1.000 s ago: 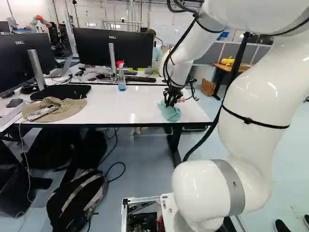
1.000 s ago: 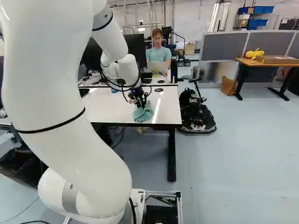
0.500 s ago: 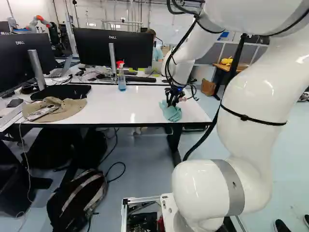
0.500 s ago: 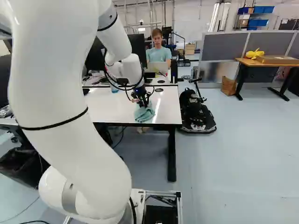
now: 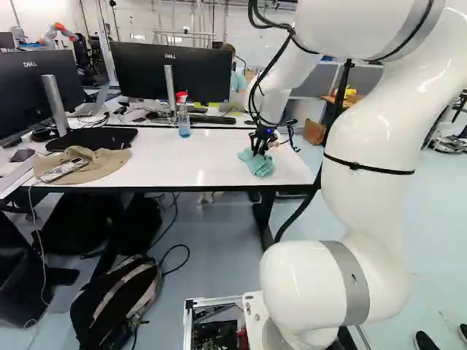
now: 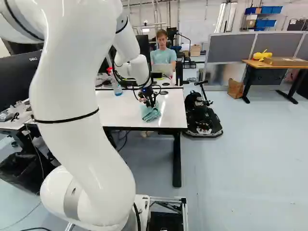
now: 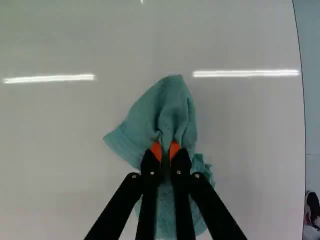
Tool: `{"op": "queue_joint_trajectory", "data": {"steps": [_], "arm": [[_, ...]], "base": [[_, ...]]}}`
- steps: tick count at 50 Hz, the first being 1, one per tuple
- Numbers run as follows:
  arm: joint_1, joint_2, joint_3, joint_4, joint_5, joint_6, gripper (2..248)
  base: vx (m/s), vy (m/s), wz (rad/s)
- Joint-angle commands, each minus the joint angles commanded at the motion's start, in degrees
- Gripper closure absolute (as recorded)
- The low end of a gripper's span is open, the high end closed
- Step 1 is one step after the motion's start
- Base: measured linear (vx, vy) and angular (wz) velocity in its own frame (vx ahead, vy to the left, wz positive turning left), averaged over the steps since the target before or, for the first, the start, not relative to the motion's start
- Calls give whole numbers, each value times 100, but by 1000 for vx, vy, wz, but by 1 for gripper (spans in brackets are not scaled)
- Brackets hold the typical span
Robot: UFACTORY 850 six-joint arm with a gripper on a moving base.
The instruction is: Clean the table with the green towel
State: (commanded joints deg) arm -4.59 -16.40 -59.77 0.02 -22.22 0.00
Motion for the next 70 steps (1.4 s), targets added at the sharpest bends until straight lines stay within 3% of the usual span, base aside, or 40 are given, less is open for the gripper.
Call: {"op": "queue_joint_trajectory", "data": {"steps": [19, 34, 48, 70], "arm": [[92, -450, -567, 0, 0, 0, 212], [299, -655, -832, 0, 0, 0, 212], [495, -514, -650, 0, 0, 0, 212], [587, -2, -2, 0, 0, 0, 212]], "base": [[0, 0, 0], [0, 0, 0], [0, 0, 0], [0, 0, 0]]}}
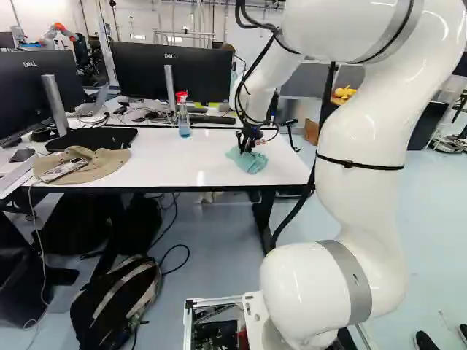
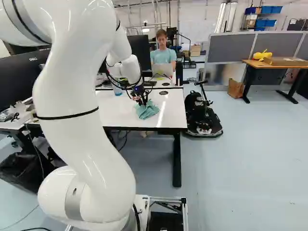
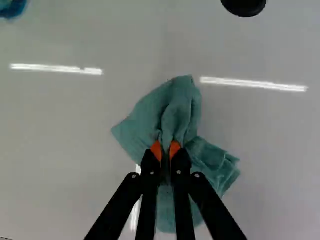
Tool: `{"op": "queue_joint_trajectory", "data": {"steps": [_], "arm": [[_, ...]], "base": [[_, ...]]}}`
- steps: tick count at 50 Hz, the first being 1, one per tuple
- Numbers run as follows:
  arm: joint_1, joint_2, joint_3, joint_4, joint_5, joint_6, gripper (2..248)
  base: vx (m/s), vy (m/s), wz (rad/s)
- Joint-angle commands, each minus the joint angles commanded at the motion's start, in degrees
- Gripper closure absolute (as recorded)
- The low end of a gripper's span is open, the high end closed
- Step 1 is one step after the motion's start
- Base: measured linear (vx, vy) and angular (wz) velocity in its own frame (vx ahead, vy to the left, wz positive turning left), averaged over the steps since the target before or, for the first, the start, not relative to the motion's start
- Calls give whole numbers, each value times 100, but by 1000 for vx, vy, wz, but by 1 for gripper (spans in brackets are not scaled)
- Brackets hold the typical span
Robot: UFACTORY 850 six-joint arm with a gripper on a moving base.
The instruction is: Clean the table with the green towel
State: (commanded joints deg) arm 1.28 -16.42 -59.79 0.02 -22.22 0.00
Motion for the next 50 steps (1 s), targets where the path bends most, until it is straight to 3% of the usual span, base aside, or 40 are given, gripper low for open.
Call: {"op": "queue_joint_trajectory", "data": {"steps": [28, 50], "arm": [[-37, 702, 839, 0, 0, 0, 212], [-423, 972, 1147, 0, 0, 0, 212]], "base": [[0, 0, 0], [0, 0, 0]]}}
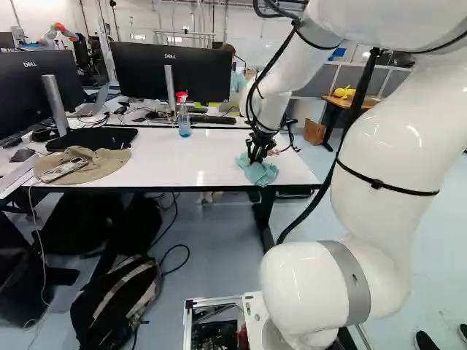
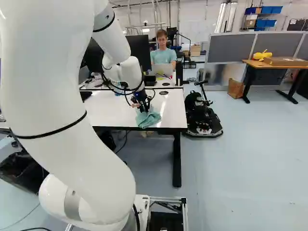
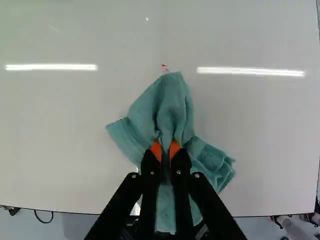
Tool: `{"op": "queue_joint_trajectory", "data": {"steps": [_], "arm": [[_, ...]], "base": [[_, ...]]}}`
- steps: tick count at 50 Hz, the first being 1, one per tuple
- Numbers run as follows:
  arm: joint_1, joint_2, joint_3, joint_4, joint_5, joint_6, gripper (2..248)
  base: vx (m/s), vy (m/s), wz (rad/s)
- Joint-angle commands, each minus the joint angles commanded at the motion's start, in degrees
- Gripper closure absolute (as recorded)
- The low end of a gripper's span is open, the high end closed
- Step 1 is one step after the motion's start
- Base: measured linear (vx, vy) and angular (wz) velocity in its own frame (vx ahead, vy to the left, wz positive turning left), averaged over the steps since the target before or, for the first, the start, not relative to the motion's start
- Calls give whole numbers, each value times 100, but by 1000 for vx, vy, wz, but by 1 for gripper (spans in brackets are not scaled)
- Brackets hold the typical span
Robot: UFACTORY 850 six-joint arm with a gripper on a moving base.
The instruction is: Clean the table with the green towel
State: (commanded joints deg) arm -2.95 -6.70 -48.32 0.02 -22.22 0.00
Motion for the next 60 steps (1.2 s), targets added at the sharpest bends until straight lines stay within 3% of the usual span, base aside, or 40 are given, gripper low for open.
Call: {"op": "queue_joint_trajectory", "data": {"steps": [22, 44, 60], "arm": [[-353, -348, -396, 0, 0, 0, 212], [-306, -891, -1044, 0, 0, 0, 212], [-164, -1265, -1510, 0, 0, 0, 212]], "base": [[0, 0, 0], [0, 0, 0], [0, 0, 0]]}}
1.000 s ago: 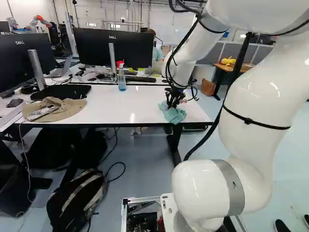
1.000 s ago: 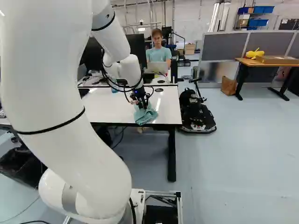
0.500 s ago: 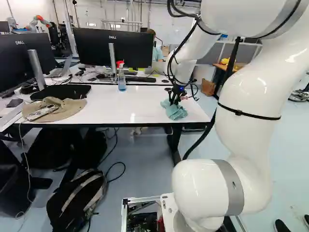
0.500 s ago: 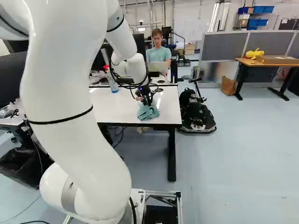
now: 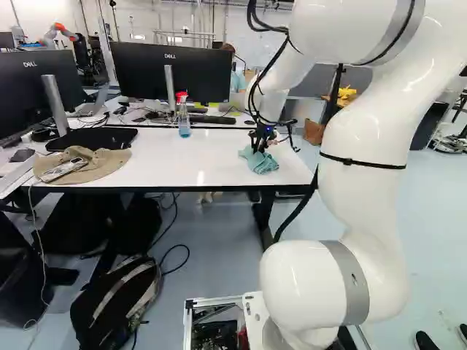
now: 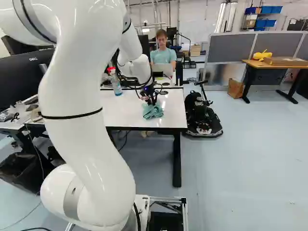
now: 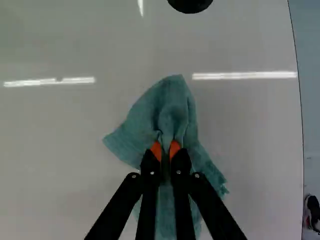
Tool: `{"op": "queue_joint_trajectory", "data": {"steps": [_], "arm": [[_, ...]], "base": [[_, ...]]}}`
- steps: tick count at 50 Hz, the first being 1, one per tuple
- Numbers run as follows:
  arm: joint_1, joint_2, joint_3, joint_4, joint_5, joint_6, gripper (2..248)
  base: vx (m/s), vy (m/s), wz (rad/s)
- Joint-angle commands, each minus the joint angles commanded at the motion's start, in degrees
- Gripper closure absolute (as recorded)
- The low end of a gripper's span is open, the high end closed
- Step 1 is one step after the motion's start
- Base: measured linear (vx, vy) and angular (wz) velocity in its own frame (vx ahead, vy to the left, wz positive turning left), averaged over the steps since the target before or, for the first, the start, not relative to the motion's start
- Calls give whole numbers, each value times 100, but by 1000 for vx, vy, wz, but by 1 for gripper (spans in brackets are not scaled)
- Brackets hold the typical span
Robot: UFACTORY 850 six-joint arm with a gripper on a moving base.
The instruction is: Clean the table with the green towel
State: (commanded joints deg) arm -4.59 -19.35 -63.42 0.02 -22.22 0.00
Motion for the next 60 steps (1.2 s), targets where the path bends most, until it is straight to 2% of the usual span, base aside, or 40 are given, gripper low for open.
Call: {"op": "queue_joint_trajectory", "data": {"steps": [40, 60], "arm": [[581, -656, -855, 0, 0, 0, 212], [852, -423, -546, 0, 0, 0, 212]], "base": [[0, 0, 0], [0, 0, 0]]}}
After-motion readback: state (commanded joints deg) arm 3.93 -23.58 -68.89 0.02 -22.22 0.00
